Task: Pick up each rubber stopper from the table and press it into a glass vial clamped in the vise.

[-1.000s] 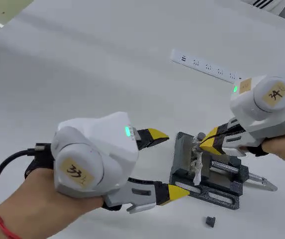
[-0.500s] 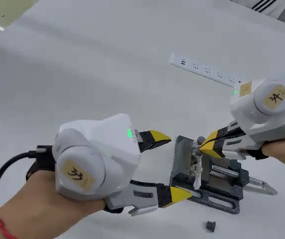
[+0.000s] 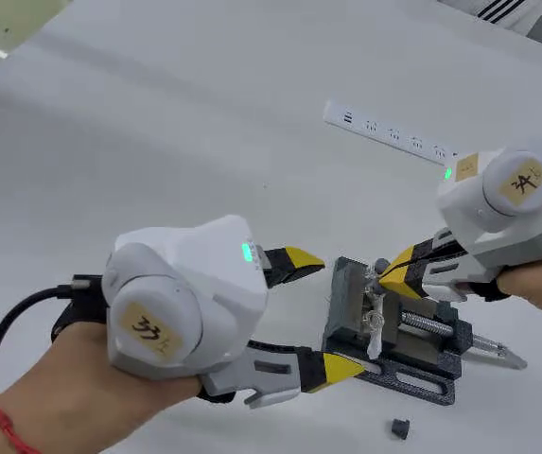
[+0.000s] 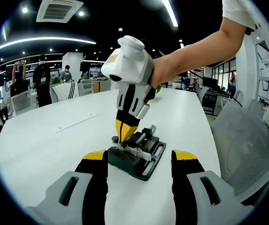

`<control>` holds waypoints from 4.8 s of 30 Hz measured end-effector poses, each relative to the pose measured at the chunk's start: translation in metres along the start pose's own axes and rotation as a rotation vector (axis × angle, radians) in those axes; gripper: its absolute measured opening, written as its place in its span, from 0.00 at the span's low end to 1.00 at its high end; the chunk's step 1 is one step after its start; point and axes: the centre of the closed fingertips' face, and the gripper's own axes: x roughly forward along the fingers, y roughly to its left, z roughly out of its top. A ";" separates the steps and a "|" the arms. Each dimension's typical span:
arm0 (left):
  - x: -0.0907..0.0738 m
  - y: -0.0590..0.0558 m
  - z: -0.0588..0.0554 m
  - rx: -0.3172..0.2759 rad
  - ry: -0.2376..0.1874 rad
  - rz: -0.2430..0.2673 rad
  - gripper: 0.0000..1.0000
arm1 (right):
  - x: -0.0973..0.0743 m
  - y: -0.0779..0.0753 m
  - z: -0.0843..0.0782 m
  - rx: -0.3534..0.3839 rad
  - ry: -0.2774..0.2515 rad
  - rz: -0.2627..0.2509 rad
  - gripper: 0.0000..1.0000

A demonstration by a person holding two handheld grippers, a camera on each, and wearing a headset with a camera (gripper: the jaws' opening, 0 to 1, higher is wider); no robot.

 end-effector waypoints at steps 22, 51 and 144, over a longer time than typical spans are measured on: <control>0.001 0.002 0.004 0.004 -0.005 0.006 0.52 | -0.001 0.004 -0.002 -0.075 0.015 -0.060 0.00; -0.002 0.004 0.006 0.003 -0.006 0.011 0.51 | -0.002 0.004 -0.001 -0.107 -0.019 -0.119 0.00; -0.033 -0.037 -0.002 0.071 0.129 -0.021 0.73 | -0.030 0.100 -0.101 0.238 -0.347 -0.091 0.37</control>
